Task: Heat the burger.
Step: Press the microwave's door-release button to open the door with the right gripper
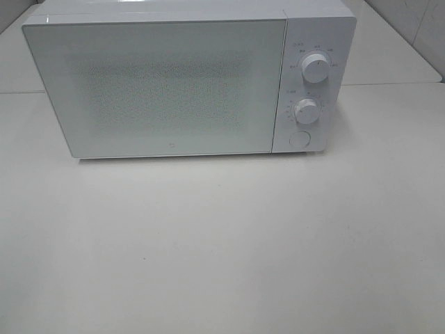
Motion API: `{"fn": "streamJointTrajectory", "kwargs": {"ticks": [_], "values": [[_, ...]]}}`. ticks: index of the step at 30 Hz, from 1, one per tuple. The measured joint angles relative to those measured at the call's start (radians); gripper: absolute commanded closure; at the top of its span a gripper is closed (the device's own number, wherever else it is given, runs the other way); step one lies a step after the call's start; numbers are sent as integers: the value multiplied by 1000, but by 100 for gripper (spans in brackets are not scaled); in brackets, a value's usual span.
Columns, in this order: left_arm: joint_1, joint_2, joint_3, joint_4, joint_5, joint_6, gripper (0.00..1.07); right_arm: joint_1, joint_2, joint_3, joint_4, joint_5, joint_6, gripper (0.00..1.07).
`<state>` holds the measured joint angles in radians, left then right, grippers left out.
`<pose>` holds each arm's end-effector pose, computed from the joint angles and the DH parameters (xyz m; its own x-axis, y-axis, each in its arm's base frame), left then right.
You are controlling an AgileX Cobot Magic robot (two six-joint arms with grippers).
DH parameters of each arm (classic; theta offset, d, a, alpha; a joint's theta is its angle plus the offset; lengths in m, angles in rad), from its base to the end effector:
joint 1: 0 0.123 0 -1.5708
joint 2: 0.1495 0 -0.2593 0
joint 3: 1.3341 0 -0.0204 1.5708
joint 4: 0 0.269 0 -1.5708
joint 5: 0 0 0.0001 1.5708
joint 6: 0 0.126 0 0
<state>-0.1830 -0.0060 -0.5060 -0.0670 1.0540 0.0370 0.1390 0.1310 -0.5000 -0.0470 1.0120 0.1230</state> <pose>0.0646 -0.0194 0.2734 -0.4302 0.0835 -0.8989 0.2348 0.9718 -0.0221 0.0901 0.0075 0.2651 -0.5299 0.0247 -0.8477 -0.0533 0.9966 0.0623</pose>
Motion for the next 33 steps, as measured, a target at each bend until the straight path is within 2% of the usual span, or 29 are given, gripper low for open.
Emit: {"fn": "streamJointTrajectory", "kwargs": {"ticks": [9, 33], "values": [[0, 0, 0, 0, 0, 0, 106, 0, -134, 0, 0, 0, 0, 48], [0, 0, 0, 0, 0, 0, 106, 0, -134, 0, -1, 0, -1, 48]]}}
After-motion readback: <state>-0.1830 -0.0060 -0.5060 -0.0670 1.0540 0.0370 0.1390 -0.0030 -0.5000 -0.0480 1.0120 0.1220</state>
